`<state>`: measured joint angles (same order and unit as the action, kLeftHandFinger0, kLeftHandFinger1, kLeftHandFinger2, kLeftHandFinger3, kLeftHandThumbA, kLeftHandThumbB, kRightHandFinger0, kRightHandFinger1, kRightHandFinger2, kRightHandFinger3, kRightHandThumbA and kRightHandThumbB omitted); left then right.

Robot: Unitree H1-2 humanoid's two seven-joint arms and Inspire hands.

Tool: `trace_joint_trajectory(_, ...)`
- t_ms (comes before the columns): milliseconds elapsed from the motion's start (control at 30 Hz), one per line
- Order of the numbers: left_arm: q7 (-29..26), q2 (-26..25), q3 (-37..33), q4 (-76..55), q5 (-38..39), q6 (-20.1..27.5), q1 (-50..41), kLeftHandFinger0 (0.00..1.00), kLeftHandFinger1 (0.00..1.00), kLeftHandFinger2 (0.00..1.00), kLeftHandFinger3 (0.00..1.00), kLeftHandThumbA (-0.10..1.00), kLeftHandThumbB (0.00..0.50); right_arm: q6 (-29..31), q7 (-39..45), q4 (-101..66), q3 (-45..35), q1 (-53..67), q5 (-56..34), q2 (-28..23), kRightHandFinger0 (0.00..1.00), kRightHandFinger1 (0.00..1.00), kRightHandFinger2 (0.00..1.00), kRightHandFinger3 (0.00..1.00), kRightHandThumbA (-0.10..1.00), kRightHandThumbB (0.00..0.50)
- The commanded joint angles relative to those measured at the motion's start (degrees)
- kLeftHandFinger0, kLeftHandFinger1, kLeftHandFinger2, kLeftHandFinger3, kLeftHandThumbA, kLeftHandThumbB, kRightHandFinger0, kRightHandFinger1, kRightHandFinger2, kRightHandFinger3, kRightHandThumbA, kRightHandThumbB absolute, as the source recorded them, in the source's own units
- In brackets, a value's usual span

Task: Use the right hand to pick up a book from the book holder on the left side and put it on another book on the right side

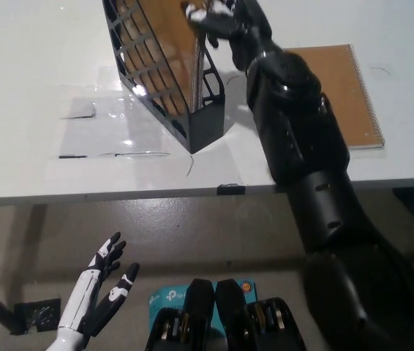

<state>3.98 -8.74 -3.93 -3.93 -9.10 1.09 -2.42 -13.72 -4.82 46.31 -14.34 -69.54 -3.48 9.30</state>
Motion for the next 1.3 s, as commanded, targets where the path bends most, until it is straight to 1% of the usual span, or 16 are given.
trace_joint_trajectory(0, -0.3, -0.5, -0.1, -0.4, -0.7, 2.7, 0.8, 1.0, 1.0, 1.0, 1.0, 0.78, 0.0, 7.7, -3.0, -4.3, -1.8, -9.3, -4.3, 0.2, 0.0, 0.49, 0.79, 0.79, -0.1, 0.104)
trace_joint_trajectory(133, -0.5, -0.6, -0.2, -0.1, -1.3, 2.9, 0.9, 1.0, 1.0, 1.0, 1.0, 0.82, 0.0, 6.8, -4.4, -5.4, -2.9, -10.9, -5.3, -0.3, 0.0, 0.49, 0.78, 0.79, -0.1, 0.09)
trace_joint_trajectory(300, -0.2, -0.5, -0.2, 0.4, -0.9, 3.2, 0.9, 1.0, 1.0, 1.0, 1.0, 0.84, 0.002, 7.0, -5.5, -7.0, -2.8, -11.6, -5.2, -0.7, 0.0, 0.51, 0.83, 0.87, -0.1, 0.07)
trace_joint_trajectory(600, -0.5, -0.4, 0.0, 0.4, -1.4, 3.4, 0.8, 1.0, 1.0, 1.0, 1.0, 0.85, 0.005, 8.2, -6.6, -7.1, -3.4, -15.4, -6.8, -3.6, 0.0, 0.48, 0.82, 0.89, -0.1, 0.085)
trace_joint_trajectory(700, -0.4, -0.3, 0.0, 0.6, -1.2, 3.6, 0.7, 1.0, 1.0, 1.0, 1.0, 0.87, 0.008, 6.8, -7.1, -7.9, -4.0, -16.3, -7.5, -4.9, 0.0, 0.46, 0.85, 0.82, -0.1, 0.093)
trace_joint_trajectory(833, -0.4, -0.4, -0.1, 0.6, -1.5, 3.6, 0.5, 1.0, 1.0, 1.0, 1.0, 0.88, 0.007, 5.9, -6.9, -9.8, -4.0, -15.4, -8.1, -5.9, 0.0, 0.47, 0.88, 0.82, -0.1, 0.098)
trace_joint_trajectory(867, -0.4, -0.4, -0.1, 0.7, -1.6, 3.6, 0.6, 1.0, 1.0, 1.0, 1.0, 0.88, 0.005, 5.5, -7.0, -10.3, -3.9, -15.0, -8.3, -6.1, 0.0, 0.46, 0.85, 0.83, -0.1, 0.101)
trace_joint_trajectory(967, -0.5, -0.5, 0.0, 0.9, -1.7, 4.1, 0.5, 1.0, 1.0, 1.0, 1.0, 0.88, 0.006, 5.1, -6.7, -11.0, -1.9, -14.1, -6.5, -7.2, 0.0, 0.44, 0.77, 0.76, -0.1, 0.116)
trace_joint_trajectory(1000, -0.4, -0.4, 0.2, 0.9, -1.2, 3.9, 0.5, 1.0, 1.0, 1.0, 1.0, 0.88, 0.008, 4.3, -5.9, -11.4, 1.3, -13.0, -3.0, -8.6, 0.11, 0.55, 0.89, 0.8, -0.08, 0.158)
trace_joint_trajectory(1033, -0.3, -0.4, 0.2, 0.9, -1.1, 3.7, 0.4, 1.0, 1.0, 1.0, 1.0, 0.88, 0.009, 3.3, -5.4, -11.9, 3.4, -12.4, -1.1, -9.4, 0.17, 0.54, 0.82, 0.73, -0.06, 0.165)
trace_joint_trajectory(1067, -0.4, -0.4, 0.2, 1.0, -1.3, 3.8, 0.5, 1.0, 1.0, 1.0, 1.0, 0.88, 0.01, 1.9, -3.1, -12.6, 6.5, -11.4, 0.6, -10.9, 0.52, 0.8, 0.97, 0.88, 0.12, 0.2)
trace_joint_trajectory(1100, -0.5, -0.4, 0.2, 1.1, -1.5, 3.9, 0.6, 1.0, 1.0, 1.0, 1.0, 0.89, 0.009, 0.6, 0.1, -13.5, 9.7, -10.3, 1.6, -12.4, 0.93, 1.0, 1.0, 1.0, 0.32, 0.266)
trace_joint_trajectory(1133, -0.5, -0.3, 0.1, 1.0, -1.5, 3.8, 0.6, 1.0, 1.0, 1.0, 1.0, 0.89, 0.008, -0.9, 3.0, -14.6, 12.2, -9.1, 1.9, -13.4, 1.0, 1.0, 1.0, 1.0, 0.43, 0.303)
trace_joint_trajectory(1167, -0.5, -0.3, 0.1, 1.0, -1.6, 3.9, 0.4, 1.0, 1.0, 1.0, 1.0, 0.89, 0.002, -2.8, 4.9, -16.0, 14.8, -7.8, 2.0, -14.2, 1.0, 1.0, 1.0, 1.0, 0.58, 0.409)
trace_joint_trajectory(1233, -0.4, -0.2, -0.2, 1.1, -1.7, 3.9, 0.2, 1.0, 1.0, 1.0, 1.0, 0.89, 0.0, -5.8, 7.9, -18.1, 21.3, -4.0, 4.3, -15.3, 1.0, 1.0, 1.0, 1.0, 0.78, 0.484)
trace_joint_trajectory(1267, -0.3, -0.1, -0.2, 1.1, -1.8, 3.7, 0.1, 1.0, 1.0, 1.0, 1.0, 0.89, 0.0, -5.9, 8.3, -18.3, 23.1, -3.0, 4.8, -15.5, 1.0, 1.0, 1.0, 1.0, 0.82, 0.498)
